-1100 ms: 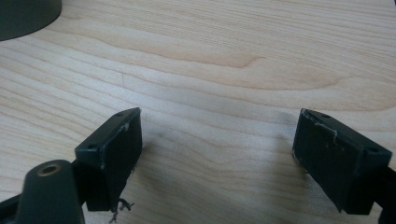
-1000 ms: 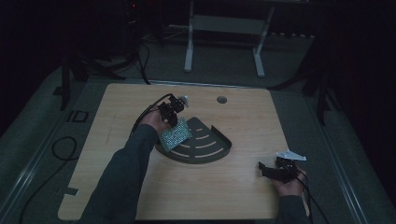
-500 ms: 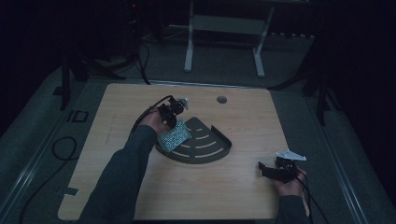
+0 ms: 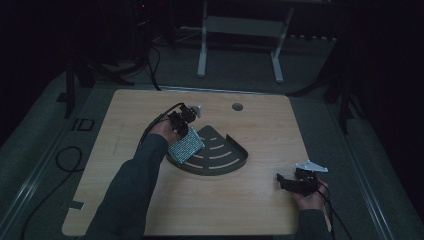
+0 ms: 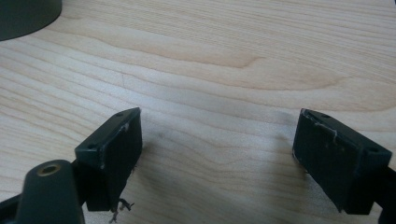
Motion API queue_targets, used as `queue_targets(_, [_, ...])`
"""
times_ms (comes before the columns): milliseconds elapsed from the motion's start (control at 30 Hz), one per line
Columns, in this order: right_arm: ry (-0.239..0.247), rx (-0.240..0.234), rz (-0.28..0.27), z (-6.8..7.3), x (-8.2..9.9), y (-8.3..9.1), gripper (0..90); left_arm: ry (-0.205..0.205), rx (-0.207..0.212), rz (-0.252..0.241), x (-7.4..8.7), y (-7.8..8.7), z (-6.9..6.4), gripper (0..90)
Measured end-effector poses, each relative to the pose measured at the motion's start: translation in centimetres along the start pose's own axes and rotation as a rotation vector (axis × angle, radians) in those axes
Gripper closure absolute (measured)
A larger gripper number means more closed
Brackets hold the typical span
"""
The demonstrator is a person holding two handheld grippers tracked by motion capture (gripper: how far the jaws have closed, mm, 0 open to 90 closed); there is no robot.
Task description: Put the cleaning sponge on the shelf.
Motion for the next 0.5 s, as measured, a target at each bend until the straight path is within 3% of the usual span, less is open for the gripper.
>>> queue_targets(267, [0.001,-0.001,0.0,-0.01,-0.01,-0.01,15.5,0.003,0.002,0.008,0.08,-0.28,0.08,88.8])
queue_targets(500, [0.002,-0.001,0.0,-0.02,-0.01,-0.01,15.5,0.02,0.023,-0.029,0.5,0.38,0.58,83.5])
Point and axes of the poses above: each handheld gripper's, and its own axes: y roughly backward along the jaws, x roughly out of its underside, z roughly to its left, the point moved 1 cm from there along -y, roughly forward along the jaws, and after that the axes turned 1 degree about z, right-handed, at the moved point
